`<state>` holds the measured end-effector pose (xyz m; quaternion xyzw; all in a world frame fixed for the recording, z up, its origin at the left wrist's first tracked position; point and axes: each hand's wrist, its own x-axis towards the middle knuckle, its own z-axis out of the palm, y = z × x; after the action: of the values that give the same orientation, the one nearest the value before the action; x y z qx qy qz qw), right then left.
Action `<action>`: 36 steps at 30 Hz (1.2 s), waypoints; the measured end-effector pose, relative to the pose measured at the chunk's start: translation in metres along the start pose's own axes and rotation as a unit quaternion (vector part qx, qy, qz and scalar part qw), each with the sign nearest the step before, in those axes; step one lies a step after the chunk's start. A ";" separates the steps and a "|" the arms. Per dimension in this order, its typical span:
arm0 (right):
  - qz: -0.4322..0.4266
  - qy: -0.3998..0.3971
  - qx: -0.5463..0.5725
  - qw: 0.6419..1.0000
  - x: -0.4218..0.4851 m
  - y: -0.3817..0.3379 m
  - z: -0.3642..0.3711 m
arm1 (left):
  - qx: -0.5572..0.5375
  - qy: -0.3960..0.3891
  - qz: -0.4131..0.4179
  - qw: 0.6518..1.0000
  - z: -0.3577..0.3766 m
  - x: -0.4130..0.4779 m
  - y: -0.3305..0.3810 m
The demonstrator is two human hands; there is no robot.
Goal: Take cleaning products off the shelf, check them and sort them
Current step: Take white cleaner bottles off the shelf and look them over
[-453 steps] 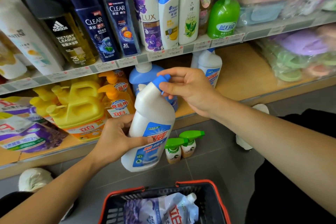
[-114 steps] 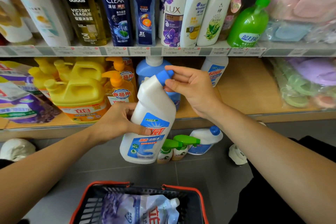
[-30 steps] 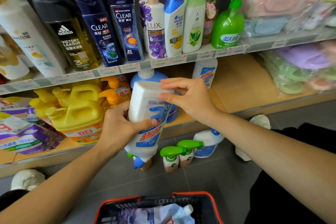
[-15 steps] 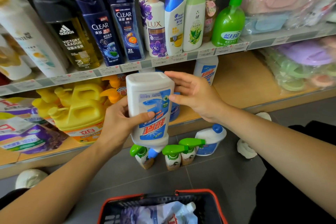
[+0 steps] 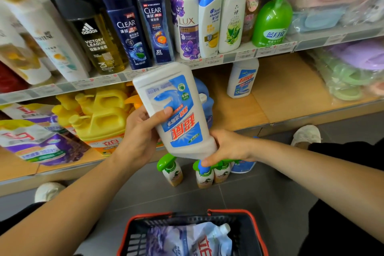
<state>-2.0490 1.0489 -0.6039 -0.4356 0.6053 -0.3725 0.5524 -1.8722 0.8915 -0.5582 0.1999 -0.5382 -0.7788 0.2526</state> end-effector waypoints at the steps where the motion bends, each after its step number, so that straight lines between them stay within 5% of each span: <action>1: 0.003 0.005 0.016 1.000 -0.002 0.004 0.001 | -0.008 0.004 -0.002 1.000 0.000 0.000 0.001; 11: -0.050 0.201 0.124 0.970 -0.036 0.012 -0.034 | 0.010 0.031 -0.076 0.997 0.002 0.013 -0.011; 16: -0.092 0.241 0.045 0.965 -0.059 -0.002 -0.065 | -0.003 0.037 -0.152 0.988 0.011 0.012 -0.030; 24: -0.124 0.340 -0.067 0.930 -0.075 -0.049 -0.097 | 0.164 0.014 -0.262 0.951 0.027 0.011 -0.056; 32: -0.072 0.410 -0.302 0.858 -0.092 -0.074 -0.129 | 0.441 -0.036 0.000 0.897 0.040 0.050 -0.065; 36: -0.021 0.423 -0.364 0.829 -0.078 -0.068 -0.144 | 0.596 -0.047 0.162 0.785 0.048 0.079 -0.071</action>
<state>-2.1839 1.0944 -0.4974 -0.4172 0.8625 -0.2843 0.0356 -1.9753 0.9000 -0.6117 0.1834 -0.9310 -0.2591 0.1802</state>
